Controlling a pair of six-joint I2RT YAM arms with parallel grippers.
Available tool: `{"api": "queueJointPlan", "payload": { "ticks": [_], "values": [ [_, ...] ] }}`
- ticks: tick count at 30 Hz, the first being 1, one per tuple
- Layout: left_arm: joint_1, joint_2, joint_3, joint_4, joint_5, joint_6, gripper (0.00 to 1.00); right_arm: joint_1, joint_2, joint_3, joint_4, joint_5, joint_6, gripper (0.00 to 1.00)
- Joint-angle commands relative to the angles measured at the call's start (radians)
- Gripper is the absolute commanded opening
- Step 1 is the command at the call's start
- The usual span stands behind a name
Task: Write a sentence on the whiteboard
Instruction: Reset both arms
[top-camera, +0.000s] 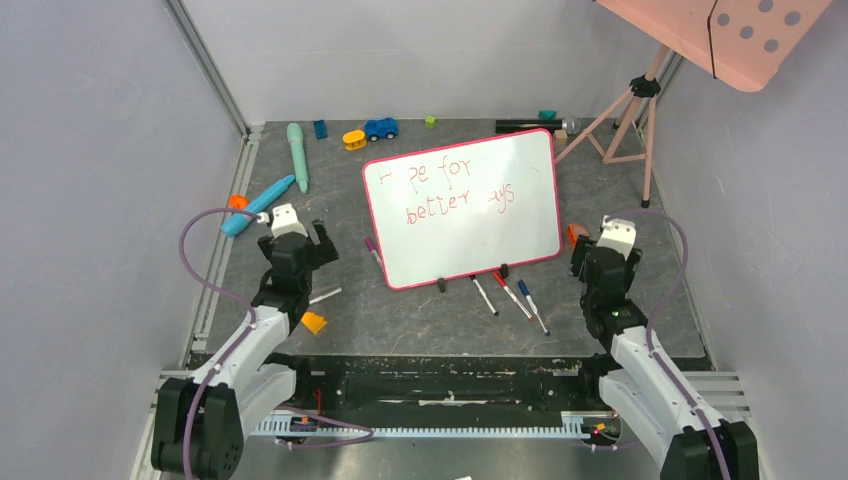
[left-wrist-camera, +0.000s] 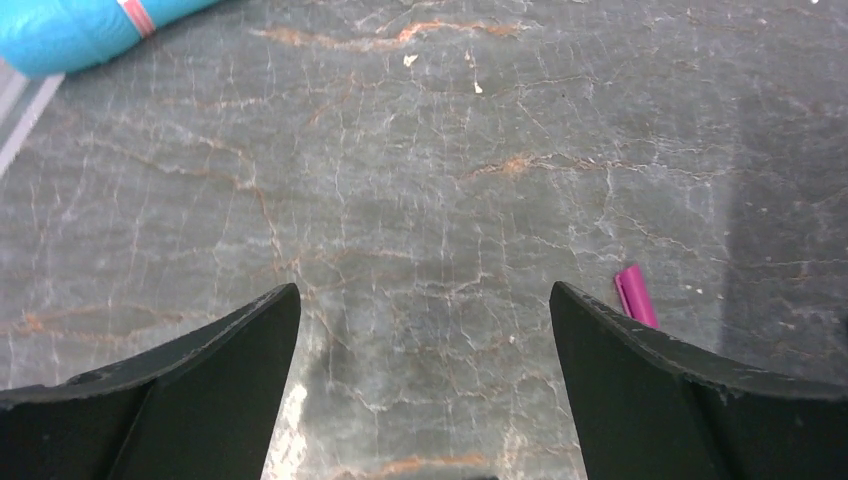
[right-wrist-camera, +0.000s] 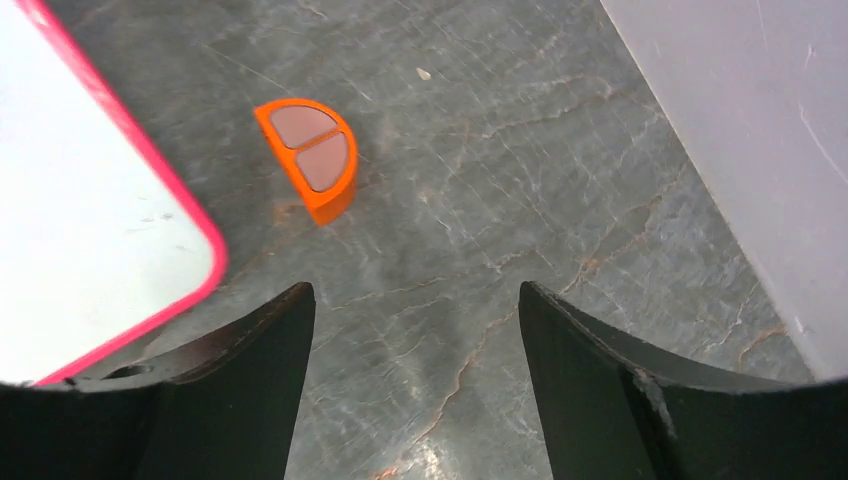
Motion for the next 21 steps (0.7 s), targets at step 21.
{"api": "queueJointPlan", "payload": {
  "ticks": [21],
  "values": [
    [0.028, 0.515, -0.069, 0.872, 0.101, 0.342, 1.0, -0.04, 0.594, -0.375, 1.4, -0.109, -0.301, 0.98]
  ]
}}
